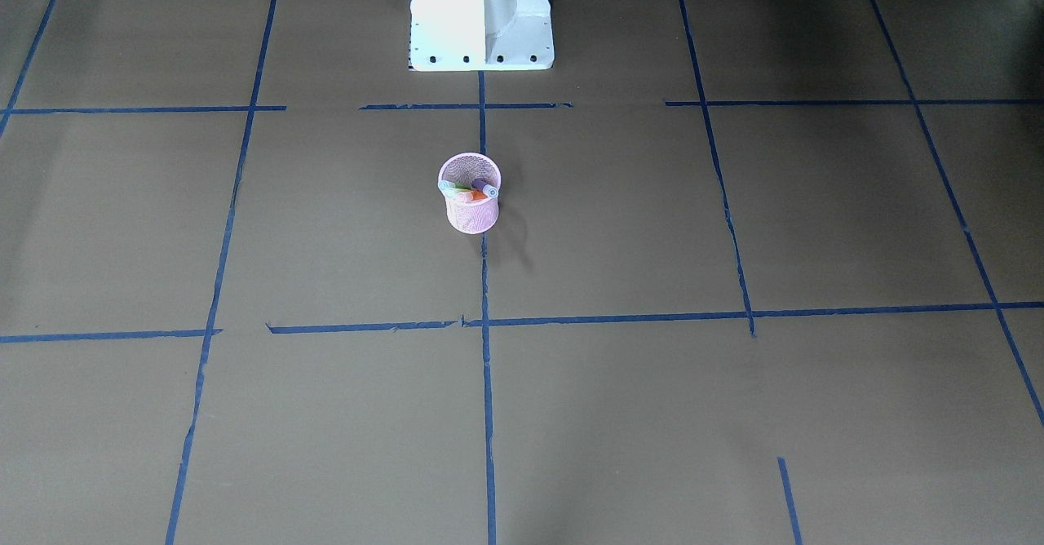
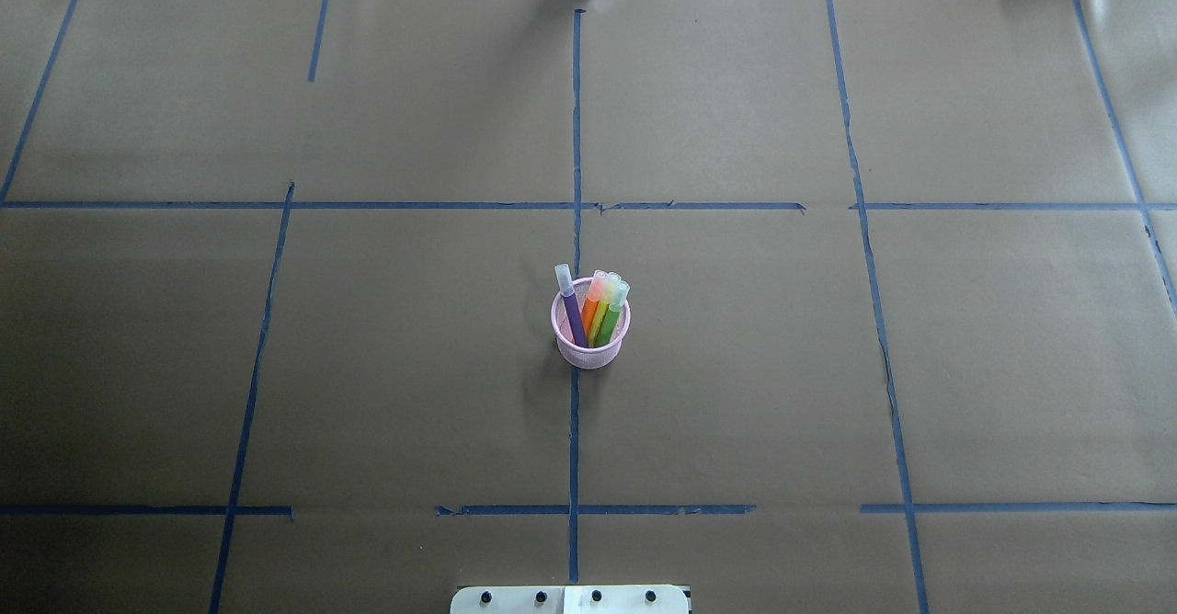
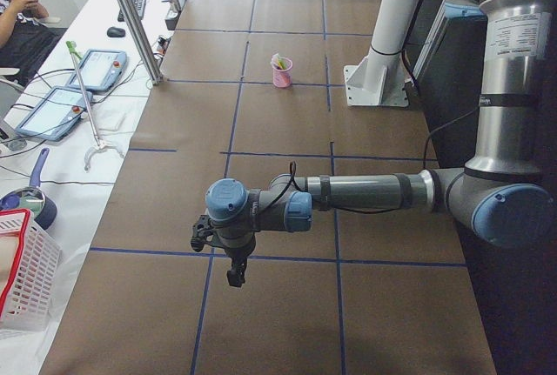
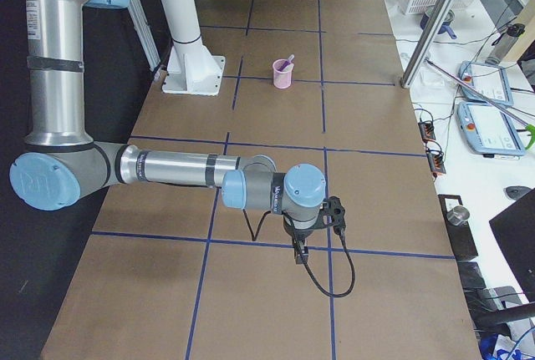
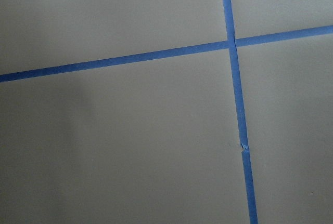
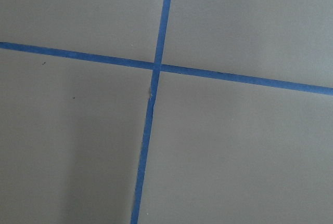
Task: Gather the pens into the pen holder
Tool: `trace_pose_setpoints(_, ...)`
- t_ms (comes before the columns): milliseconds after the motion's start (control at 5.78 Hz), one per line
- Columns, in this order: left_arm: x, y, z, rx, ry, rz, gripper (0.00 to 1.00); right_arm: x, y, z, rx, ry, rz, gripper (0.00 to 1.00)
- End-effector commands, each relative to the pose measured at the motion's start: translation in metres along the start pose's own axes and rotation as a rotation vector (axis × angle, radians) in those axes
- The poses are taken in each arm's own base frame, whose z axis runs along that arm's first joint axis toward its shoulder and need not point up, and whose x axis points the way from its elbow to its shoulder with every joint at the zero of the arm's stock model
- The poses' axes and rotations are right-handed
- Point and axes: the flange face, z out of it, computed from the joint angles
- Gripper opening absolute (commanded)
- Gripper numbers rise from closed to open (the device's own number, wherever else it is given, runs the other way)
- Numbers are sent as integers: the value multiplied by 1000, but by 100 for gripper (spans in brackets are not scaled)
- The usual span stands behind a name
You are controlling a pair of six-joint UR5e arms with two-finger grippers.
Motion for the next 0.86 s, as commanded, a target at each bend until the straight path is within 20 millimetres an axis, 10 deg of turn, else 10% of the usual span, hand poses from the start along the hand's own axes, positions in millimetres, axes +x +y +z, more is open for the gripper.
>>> trace_pose_setpoints(0,-1,0,1,-2,0,-2,100,1,0,0,-2,5,10,100)
trace_pose_setpoints(692,0,0,0,-1,0,-1,100,1,-2,0,-2,15,-6,100)
